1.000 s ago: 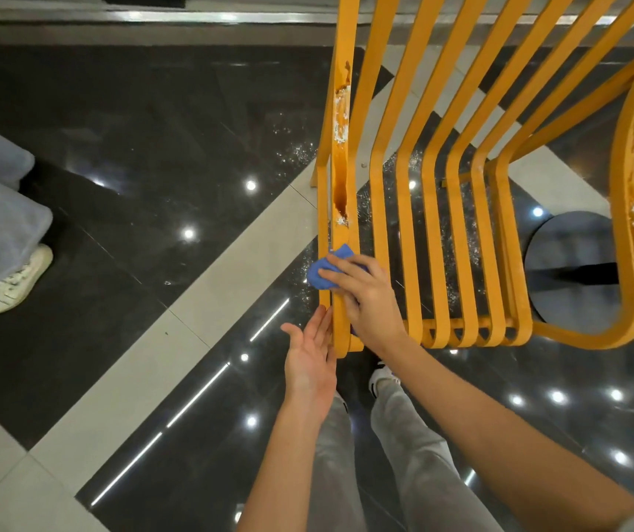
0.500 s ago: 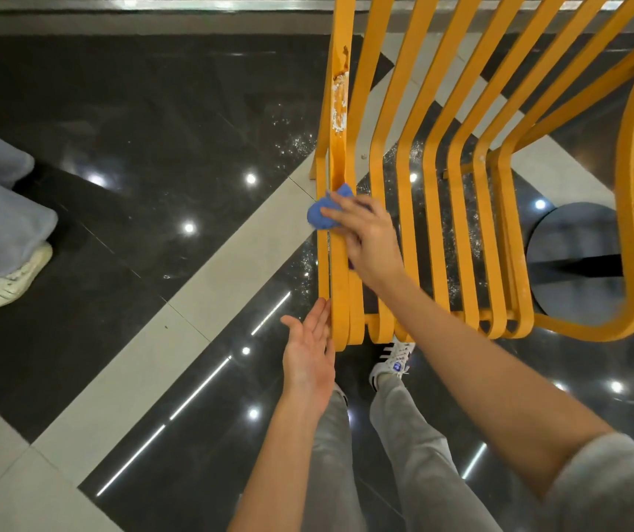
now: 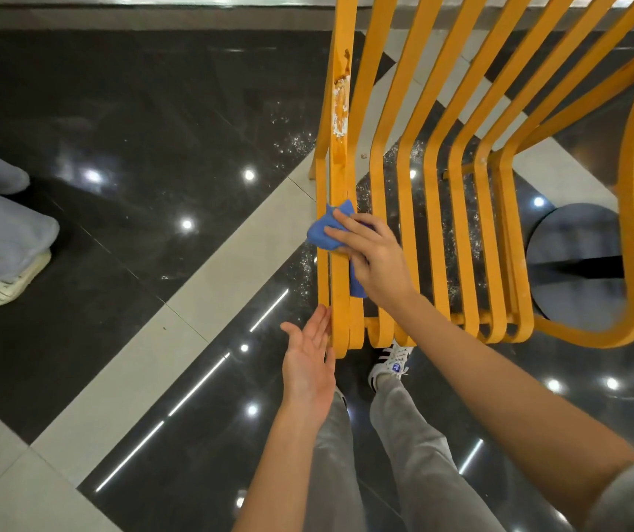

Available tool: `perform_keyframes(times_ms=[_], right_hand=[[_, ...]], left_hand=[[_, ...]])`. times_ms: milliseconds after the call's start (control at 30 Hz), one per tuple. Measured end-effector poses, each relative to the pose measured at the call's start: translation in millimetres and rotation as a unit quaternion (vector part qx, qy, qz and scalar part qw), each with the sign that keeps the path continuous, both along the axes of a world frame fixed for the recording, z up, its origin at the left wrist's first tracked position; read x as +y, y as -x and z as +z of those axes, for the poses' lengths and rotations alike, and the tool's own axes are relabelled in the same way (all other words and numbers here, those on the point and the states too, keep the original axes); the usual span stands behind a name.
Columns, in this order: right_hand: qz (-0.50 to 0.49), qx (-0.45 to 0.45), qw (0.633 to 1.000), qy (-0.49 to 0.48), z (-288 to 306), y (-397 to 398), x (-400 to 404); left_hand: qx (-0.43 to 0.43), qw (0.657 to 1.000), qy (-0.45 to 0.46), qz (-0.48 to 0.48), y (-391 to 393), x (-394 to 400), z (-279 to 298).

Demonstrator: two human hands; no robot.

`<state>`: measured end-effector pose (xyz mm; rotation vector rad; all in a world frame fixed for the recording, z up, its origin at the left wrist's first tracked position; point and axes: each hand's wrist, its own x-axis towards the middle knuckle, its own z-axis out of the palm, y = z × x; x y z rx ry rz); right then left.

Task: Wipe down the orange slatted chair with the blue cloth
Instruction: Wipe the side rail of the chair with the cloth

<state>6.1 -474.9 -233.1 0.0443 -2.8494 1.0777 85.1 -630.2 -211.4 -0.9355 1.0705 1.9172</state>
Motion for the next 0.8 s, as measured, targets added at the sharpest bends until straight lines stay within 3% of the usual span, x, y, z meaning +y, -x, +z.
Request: perform_keyframes(times_ms=[167, 333, 500, 700, 800], right_hand=[[-0.107, -0.019, 0.994, 0.009, 2.6, 63.6, -13.1], [-0.022, -0.018, 0.999, 0.022, 0.0, -3.4, -0.9], [-0.114, -0.008, 0.992, 0.053, -3.0, 65.7, -5.0], [0.038, -0.023, 0.999, 0.017, 2.0, -8.0, 1.8], [-0.009, -0.017, 0.999, 0.036, 1.5, 18.0, 10.2]], left_hand=[[-0.016, 1.000, -0.024, 0.003, 3.8, -5.1, 0.5], [-0.007, 1.000, -0.013, -0.015, 6.3, -2.3, 5.9], [-0.009, 1.000, -0.020, -0.002, 6.8, -3.0, 6.8], [0.001, 1.000, 0.011, 0.004, 5.1, 0.2, 10.6], [0.003, 1.000, 0.017, 0.008, 4.7, 2.8, 11.7]])
